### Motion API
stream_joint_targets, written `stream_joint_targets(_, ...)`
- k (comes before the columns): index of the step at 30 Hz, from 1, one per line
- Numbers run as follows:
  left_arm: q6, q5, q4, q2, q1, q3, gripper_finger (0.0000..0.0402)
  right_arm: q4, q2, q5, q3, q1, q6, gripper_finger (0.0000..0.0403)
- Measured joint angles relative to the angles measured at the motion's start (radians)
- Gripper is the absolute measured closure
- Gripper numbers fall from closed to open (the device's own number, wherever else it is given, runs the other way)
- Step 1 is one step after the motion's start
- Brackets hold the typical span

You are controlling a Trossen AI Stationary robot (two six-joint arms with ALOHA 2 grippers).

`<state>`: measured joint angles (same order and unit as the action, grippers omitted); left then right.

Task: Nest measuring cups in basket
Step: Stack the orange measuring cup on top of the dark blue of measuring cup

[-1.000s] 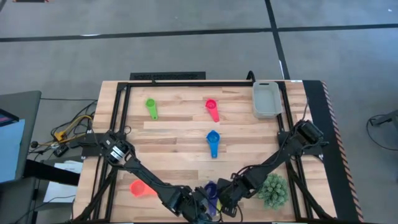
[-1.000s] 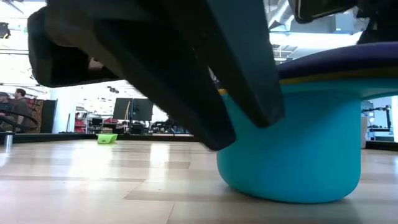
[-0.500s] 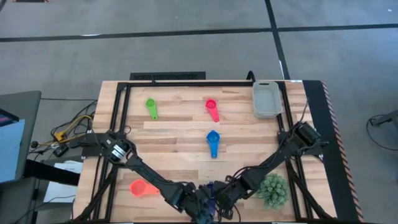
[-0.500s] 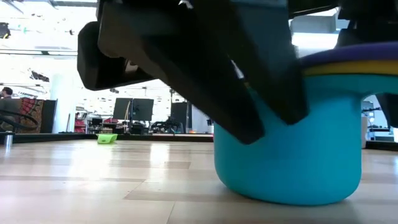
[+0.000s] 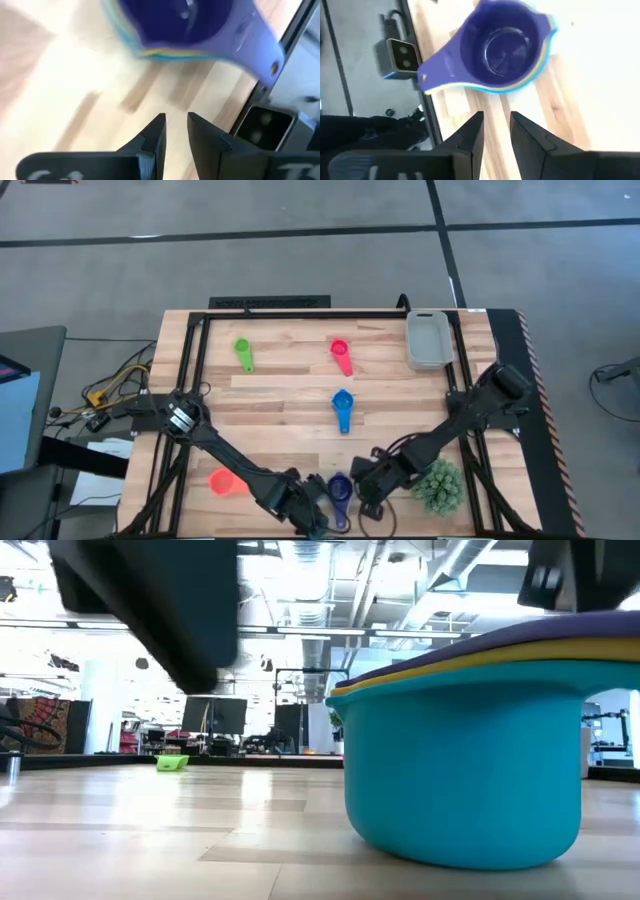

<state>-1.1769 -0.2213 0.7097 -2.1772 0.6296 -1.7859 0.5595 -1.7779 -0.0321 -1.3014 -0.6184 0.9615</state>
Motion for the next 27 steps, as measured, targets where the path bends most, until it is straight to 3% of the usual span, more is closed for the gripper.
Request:
stream_joint_targets(6, 0.048, -0.078, 0.229, 0.118, -0.026, 0.000, 0.0335, 0.118, 0.178, -0.051, -0.001, 0.048, -0.089, 0.0285)
stream_joint_targets(13, 0.149, -0.176, 0.431, 0.261, -0.168, 0.000, 0.0335, 0.135, 0.345, -0.050, -0.001, 0.166, -0.252, 0.0285)
stream_joint_targets(23, 0.230, -0.234, 0.566, 0.436, -0.423, 0.000, 0.0335, 0.235, 0.511, -0.045, -0.001, 0.359, -0.484, 0.0285)
stream_joint_targets(27, 0.204, -0.255, 0.534, 0.505, -0.486, 0.066, 0.0335, 0.284, 0.569, -0.038, 0.088, 0.412, -0.520, 0.0285)
